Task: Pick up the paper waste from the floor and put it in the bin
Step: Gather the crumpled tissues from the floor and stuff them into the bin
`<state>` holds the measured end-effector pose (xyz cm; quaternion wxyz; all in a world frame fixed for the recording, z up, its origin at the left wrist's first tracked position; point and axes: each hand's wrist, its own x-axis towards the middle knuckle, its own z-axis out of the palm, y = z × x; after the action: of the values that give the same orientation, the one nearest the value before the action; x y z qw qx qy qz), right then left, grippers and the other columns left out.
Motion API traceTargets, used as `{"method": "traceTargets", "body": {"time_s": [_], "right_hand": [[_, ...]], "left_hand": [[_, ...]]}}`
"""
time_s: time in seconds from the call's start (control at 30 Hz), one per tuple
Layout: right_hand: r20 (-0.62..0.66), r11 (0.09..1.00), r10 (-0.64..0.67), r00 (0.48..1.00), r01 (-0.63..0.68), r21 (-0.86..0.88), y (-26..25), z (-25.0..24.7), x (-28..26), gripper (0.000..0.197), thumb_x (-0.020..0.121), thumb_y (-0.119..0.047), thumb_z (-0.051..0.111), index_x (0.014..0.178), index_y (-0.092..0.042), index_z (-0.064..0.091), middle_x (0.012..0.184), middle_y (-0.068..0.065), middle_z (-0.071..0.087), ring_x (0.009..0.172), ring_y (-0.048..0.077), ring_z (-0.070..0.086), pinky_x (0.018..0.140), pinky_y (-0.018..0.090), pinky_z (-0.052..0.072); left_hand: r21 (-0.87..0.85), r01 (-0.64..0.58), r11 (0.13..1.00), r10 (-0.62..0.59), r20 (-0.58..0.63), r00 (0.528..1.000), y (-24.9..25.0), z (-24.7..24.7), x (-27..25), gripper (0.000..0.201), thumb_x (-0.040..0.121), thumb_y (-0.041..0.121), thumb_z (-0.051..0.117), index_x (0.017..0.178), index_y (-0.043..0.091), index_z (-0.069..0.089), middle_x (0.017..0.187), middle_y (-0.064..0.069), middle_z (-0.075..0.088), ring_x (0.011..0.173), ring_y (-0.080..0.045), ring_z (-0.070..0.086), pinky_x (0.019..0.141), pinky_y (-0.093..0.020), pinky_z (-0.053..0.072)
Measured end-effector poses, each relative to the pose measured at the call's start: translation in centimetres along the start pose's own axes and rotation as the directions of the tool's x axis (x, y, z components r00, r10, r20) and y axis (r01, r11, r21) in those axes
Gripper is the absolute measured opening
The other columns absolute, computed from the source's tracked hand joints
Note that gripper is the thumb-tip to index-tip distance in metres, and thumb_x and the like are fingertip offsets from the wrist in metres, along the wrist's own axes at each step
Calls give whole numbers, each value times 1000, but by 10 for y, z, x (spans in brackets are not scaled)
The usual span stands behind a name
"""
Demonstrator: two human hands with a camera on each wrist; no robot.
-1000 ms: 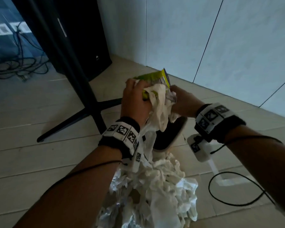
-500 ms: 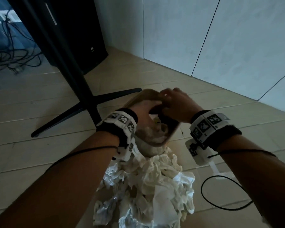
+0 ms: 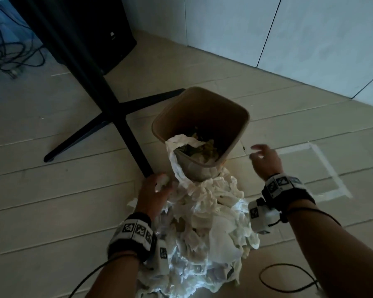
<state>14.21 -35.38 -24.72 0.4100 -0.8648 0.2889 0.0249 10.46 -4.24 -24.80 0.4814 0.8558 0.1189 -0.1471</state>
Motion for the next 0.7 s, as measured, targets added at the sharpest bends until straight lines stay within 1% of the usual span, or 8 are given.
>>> {"method": "traceTargets", "body": {"time_s": [0.17,0.27,0.33,0.43,0.5,0.57,0.63,0.7], "right_hand": [[363,952,154,919,-40,-304,49,59,-8,64,87,-50,57,145,-31,37,145,19,39,126,43,47,107,49,40],[431,927,148,890,26,-373,59,76,-17,74,86,-52,57,150,-35,24,150,12,35,133,41,38,109,47,35],[452,933,142,881,35,-359,59,81,-20,79,85,-47,62,151,-35,19,150,10,35,133,39,40,108,47,37],[507,954,106,855,56,-294,57,86,-22,84,83,-36,68,152,-31,19,147,12,39,133,34,44,108,42,40],[559,977,116,821,6,-212,57,91,-19,80,85,-25,66,152,-26,22,147,15,41,134,30,44,107,39,40],[621,986,167,766,-145,-86,55,97,-20,72,89,-15,59,152,-23,26,131,13,53,112,23,58,87,26,49],[640,966,209,740,-257,-18,50,98,-25,60,89,-10,52,146,-21,36,94,4,57,72,14,53,54,16,47],[656,954,214,724,-299,19,41,97,-35,37,91,-12,46,125,-20,56,82,1,57,69,19,53,57,27,48]], "left_hand": [[511,49,858,-178,208,962,-36,31,37,93,71,48,75,148,42,23,163,-3,5,149,-32,15,115,-44,31],[716,-64,695,-219,295,930,-40,38,47,94,74,52,69,150,31,18,161,-8,14,146,-35,22,114,-46,30],[730,-122,673,-212,348,913,-36,42,42,80,81,43,65,149,27,25,155,-6,29,141,-34,30,111,-45,32],[546,4,838,-213,321,923,-33,41,35,60,86,24,59,143,26,39,144,-7,48,129,-32,48,100,-33,41],[215,130,968,-196,324,925,-28,41,26,55,85,10,57,138,23,46,126,-7,60,108,-26,60,85,-32,48],[-111,246,963,-187,384,904,-24,44,16,64,81,7,62,140,26,44,120,-2,61,101,-22,62,76,-36,53],[-193,261,946,-149,455,878,-21,50,7,80,77,18,73,144,37,33,131,4,54,113,-19,59,72,-33,56],[-240,220,945,-78,489,869,-19,63,-2,90,77,16,80,146,36,26,138,7,49,118,-9,56,77,-25,57]]}}
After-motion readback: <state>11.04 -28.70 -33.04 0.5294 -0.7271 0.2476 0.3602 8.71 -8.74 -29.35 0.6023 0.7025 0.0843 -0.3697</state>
